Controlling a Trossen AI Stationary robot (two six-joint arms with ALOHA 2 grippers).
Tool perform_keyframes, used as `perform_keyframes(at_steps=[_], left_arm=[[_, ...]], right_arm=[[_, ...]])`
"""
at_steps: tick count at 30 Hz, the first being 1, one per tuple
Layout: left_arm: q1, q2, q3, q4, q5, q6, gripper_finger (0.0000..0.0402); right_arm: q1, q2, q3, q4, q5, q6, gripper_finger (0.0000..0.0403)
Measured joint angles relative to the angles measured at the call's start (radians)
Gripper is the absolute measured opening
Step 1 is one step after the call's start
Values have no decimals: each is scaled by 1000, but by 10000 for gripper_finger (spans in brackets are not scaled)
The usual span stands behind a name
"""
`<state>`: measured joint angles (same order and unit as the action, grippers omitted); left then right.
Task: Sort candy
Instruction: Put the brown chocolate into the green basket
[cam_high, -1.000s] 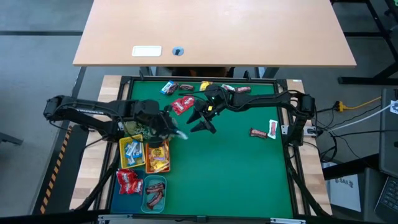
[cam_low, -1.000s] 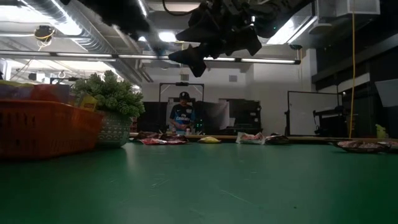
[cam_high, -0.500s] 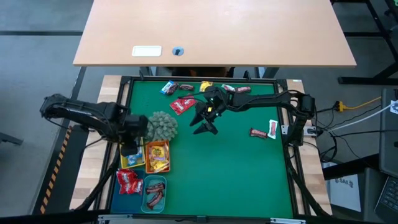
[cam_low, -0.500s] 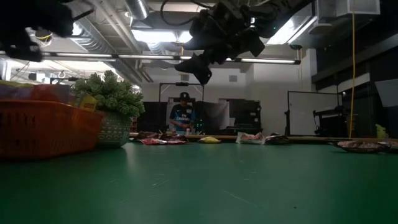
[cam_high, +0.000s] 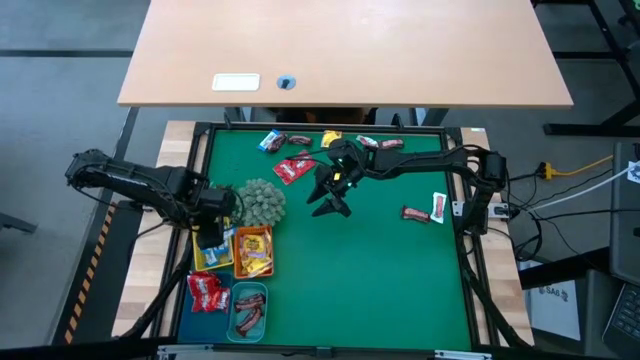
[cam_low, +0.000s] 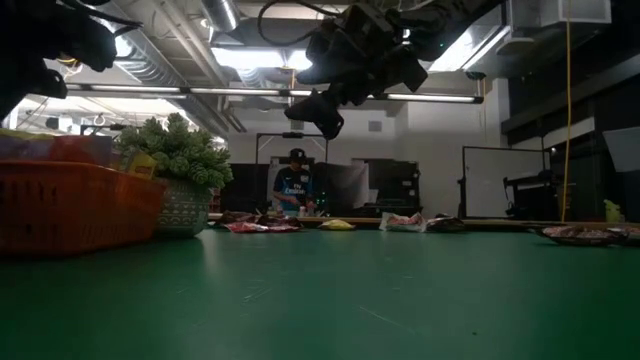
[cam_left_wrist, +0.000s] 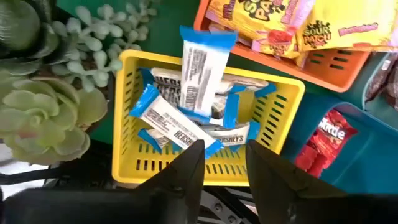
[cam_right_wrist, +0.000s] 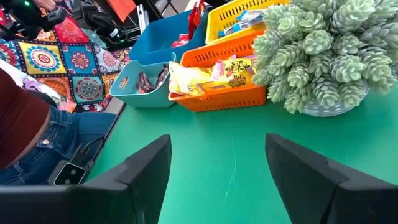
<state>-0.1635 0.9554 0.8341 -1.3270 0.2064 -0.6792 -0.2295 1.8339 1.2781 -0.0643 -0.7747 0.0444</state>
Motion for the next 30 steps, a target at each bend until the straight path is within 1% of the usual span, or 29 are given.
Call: perform_keyframes(at_steps=[3, 7, 10, 15, 18, 21, 25, 30], left_arm=[[0, 0, 0, 3, -11, 0, 121], [0, 0, 0, 21, -14, 0, 124], [0, 0, 0, 58, -35, 10, 122], [0, 0, -1, 155, -78, 58, 122], [0, 0, -1, 234, -82, 102, 122], [0, 0, -1, 335, -84, 153, 122], [0, 1, -1, 491, -126, 233, 122], [1, 1, -1, 639, -228, 338, 122]], right_arm=[[0, 0, 0, 0, 43, -1, 257], [0, 0, 0, 1, 160, -3, 257], [0, 0, 0, 4, 297, -34, 257], [0, 0, 0, 13, 575, -54, 257], [0, 0, 0, -1, 674, -54, 257], [0, 0, 0, -48, 686, -71, 257], [0, -22, 0, -213, 681, -105, 257], [4, -85, 0, -546, 678, -96, 257]])
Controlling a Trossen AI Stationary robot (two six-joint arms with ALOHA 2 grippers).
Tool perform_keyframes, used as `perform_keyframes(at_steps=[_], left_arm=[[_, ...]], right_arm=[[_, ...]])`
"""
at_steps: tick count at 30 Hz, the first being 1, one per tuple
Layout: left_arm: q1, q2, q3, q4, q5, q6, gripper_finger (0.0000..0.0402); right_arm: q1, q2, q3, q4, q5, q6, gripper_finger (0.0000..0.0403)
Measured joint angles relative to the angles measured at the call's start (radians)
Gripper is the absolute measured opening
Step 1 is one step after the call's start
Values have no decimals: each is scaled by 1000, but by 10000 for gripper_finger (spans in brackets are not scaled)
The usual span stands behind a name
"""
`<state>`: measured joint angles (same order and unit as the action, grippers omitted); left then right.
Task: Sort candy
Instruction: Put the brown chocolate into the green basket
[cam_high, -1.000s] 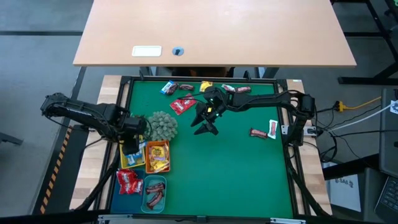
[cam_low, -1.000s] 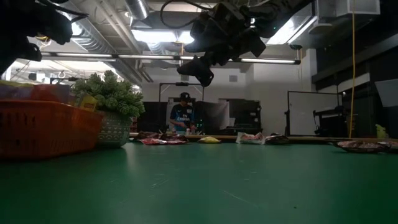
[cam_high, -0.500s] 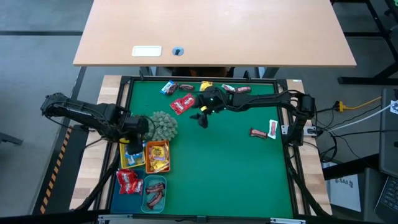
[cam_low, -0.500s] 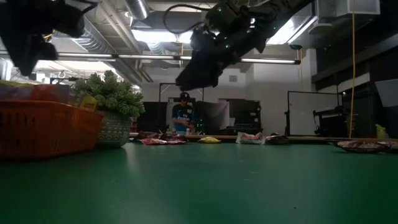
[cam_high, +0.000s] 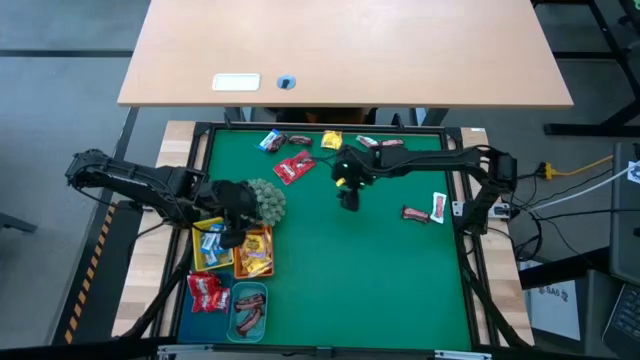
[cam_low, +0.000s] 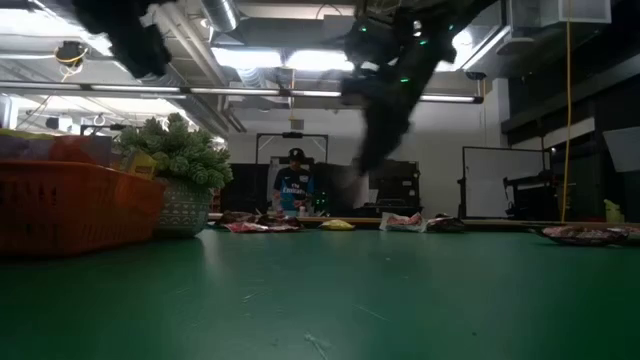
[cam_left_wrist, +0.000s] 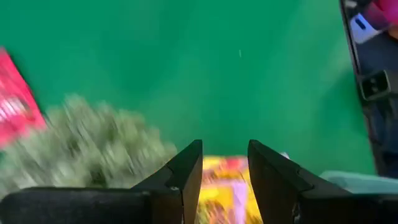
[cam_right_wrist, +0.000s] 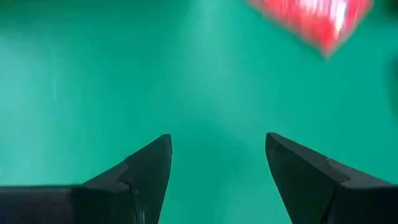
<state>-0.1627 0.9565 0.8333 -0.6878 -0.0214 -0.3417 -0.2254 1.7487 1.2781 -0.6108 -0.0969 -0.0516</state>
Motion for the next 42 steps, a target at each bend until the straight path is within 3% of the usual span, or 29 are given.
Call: perform_keyframes(at_steps=[5, 9, 16, 29, 35, 42], left_arm=[[0, 0, 0, 93, -95, 128, 122], [1, 0, 0, 166, -178, 223, 122], [0, 0, 0, 223, -223, 274, 122], [1, 0, 0, 227, -226, 274, 122], [1, 0, 0, 228, -231, 273, 122], [1, 0, 0, 228, -255, 272, 122]], right_arm=[[45, -33, 0, -329, 37, 108, 257], [126, -40, -18, -471, 78, 153, 257], [232, -130, -128, -495, 67, 243, 257], [232, -426, -464, -477, 124, 467, 257], [232, -538, -536, -483, 126, 474, 257], [232, -561, -623, -476, 158, 474, 257]])
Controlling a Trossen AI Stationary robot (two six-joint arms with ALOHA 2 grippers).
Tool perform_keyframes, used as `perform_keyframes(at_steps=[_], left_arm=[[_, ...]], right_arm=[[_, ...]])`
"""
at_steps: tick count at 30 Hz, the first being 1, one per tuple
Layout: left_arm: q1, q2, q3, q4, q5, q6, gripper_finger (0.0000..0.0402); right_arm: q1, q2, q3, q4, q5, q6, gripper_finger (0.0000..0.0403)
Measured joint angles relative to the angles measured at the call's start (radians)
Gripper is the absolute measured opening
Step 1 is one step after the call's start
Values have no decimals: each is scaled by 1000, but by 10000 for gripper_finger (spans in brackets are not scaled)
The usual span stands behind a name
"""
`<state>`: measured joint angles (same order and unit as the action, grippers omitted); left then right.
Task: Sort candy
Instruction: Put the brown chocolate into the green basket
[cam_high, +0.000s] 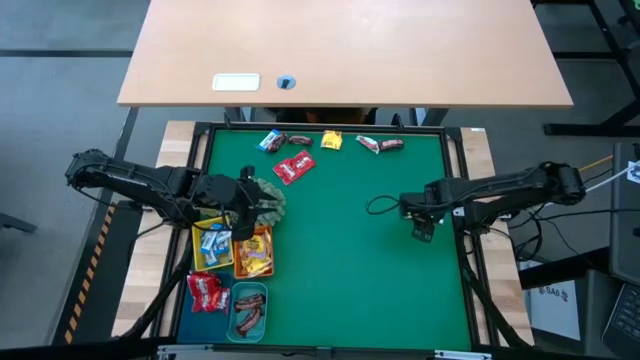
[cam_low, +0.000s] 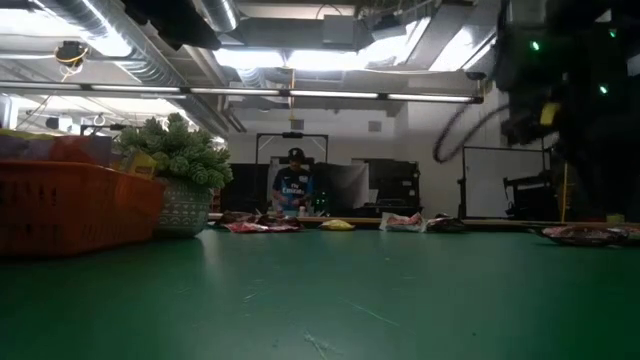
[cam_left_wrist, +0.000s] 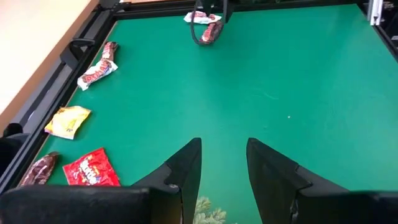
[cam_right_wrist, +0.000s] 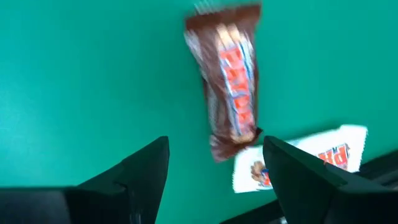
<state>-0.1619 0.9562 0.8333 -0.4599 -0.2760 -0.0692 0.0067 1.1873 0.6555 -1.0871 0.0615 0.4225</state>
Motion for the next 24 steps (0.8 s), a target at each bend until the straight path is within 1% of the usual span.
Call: perform_keyframes(at_steps=[3, 6, 12, 16, 19, 24], left_arm=[[0, 0, 0, 0, -3, 1, 122], [0, 0, 0, 1, -3, 1, 122], [0, 0, 0, 1, -3, 1, 121], [0, 0, 0, 1, -3, 1, 121], [0, 0, 0, 1, -3, 1, 121], [0, 0, 0, 1, -3, 1, 121]], right_arm=[[-1, 8, -60, 55, 25, 1, 257], [-1, 7, -84, 96, 22, 41, 257], [-1, 8, -97, 132, 60, 71, 257], [-1, 8, -97, 178, 61, 74, 252], [-1, 8, -97, 183, 62, 83, 229], [-1, 8, -135, 212, 62, 90, 171]])
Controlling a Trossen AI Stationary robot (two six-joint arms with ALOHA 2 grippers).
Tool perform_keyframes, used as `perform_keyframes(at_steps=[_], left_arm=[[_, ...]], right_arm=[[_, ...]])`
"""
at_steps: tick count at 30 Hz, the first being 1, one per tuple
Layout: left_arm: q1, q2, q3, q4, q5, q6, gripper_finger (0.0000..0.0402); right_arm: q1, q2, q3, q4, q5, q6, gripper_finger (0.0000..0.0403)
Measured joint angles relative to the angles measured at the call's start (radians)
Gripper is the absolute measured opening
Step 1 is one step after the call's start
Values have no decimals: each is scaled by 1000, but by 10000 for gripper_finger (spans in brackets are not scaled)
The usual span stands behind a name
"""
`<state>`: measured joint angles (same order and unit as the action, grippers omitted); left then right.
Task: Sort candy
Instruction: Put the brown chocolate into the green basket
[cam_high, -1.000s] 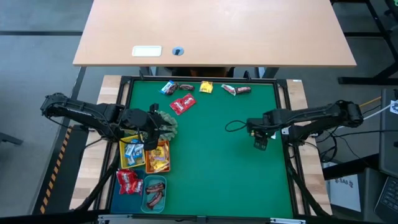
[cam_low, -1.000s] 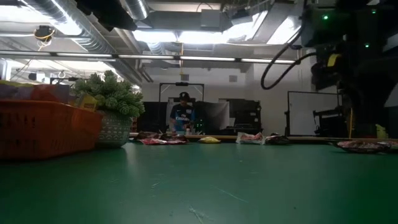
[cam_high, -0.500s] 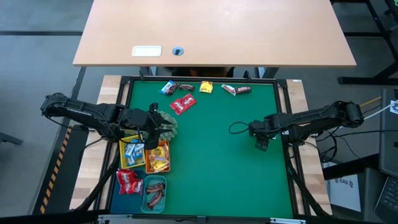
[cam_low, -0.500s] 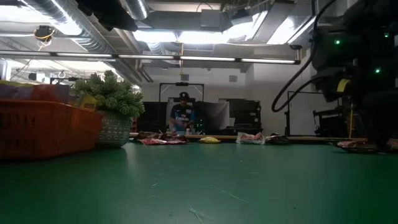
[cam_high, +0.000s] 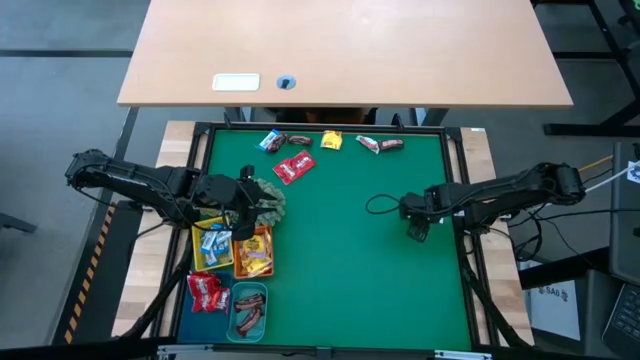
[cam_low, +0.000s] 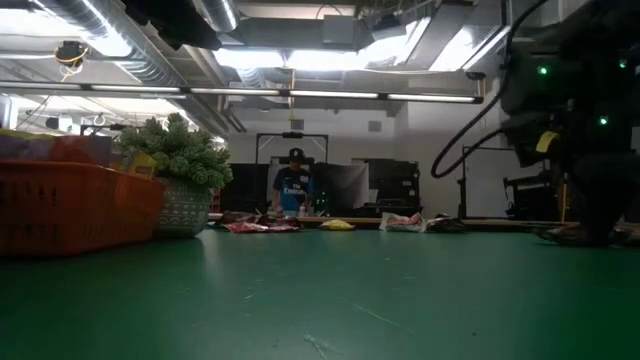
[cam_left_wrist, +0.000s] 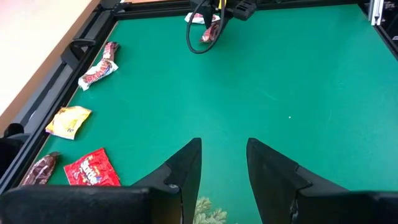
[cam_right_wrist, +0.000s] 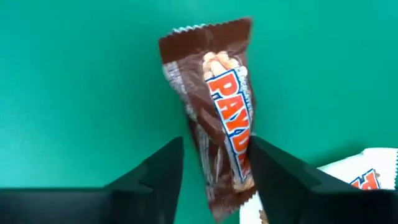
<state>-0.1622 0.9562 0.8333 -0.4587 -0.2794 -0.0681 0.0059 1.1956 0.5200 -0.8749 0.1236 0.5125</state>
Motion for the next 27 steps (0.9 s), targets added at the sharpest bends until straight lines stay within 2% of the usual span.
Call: perform_keyframes(at_steps=[5, 9, 14, 17, 21, 27], left_arm=[[0, 0, 0, 0, 0, 0, 121], [0, 0, 0, 0, 0, 0, 121], [0, 0, 0, 2, 0, 0, 121], [0, 0, 0, 15, -1, 0, 121], [1, 0, 0, 58, -2, 1, 121], [1, 2, 0, 173, -2, 48, 121]], right_arm=[[0, -3, -39, 43, -10, 25, 125], [0, 0, -21, 56, -23, 39, 94], [0, 1, 18, 156, -68, 30, 68], [0, 1, 29, 298, -119, 30, 67], [0, 1, 30, 580, -193, 29, 69], [0, 1, 30, 1023, -213, 3, 70]])
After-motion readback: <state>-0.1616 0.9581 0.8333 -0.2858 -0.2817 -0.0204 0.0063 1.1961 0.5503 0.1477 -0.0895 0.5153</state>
